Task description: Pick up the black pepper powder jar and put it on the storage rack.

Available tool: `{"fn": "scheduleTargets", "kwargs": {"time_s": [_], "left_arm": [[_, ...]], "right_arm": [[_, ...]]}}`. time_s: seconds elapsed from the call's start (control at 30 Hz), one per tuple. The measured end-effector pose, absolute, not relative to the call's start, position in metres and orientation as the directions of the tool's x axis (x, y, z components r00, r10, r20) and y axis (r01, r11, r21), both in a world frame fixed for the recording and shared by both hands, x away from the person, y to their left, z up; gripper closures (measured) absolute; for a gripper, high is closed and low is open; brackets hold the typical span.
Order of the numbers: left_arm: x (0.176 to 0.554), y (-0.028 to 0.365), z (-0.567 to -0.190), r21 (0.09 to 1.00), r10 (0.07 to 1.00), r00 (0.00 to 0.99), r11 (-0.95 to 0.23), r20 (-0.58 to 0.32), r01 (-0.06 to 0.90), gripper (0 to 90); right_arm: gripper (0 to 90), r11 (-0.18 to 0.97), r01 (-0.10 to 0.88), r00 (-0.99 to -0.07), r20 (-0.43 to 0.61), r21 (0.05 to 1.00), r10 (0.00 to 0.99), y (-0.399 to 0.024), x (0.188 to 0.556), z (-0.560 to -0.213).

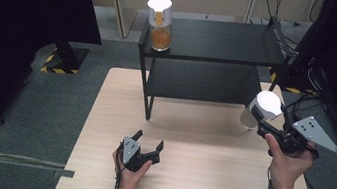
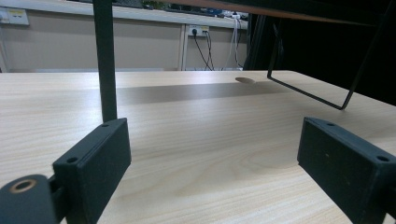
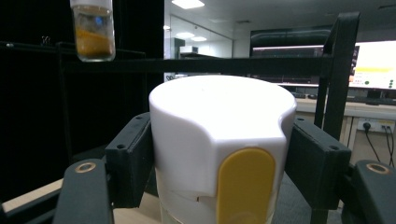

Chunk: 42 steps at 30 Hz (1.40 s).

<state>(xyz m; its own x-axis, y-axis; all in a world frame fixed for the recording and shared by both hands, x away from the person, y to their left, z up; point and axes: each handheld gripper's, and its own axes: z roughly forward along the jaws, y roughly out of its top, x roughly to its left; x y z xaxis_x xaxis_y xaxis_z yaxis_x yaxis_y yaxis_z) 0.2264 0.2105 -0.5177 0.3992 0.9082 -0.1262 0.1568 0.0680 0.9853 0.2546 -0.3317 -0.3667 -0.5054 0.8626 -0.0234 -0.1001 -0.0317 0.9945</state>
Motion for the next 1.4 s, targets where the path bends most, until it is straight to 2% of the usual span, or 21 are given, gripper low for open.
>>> {"fn": "scheduleTargets", "kwargs": {"time_s": [1.4], "left_arm": [[0.227, 0.211, -0.518, 0.985, 0.907, 0.4, 0.073, -0.132, 0.159, 9.1]], "right_arm": [[30.7, -0.091, -0.232, -0.472, -0.031, 0.969, 0.881, -0.315, 0.278, -0.294]]}}
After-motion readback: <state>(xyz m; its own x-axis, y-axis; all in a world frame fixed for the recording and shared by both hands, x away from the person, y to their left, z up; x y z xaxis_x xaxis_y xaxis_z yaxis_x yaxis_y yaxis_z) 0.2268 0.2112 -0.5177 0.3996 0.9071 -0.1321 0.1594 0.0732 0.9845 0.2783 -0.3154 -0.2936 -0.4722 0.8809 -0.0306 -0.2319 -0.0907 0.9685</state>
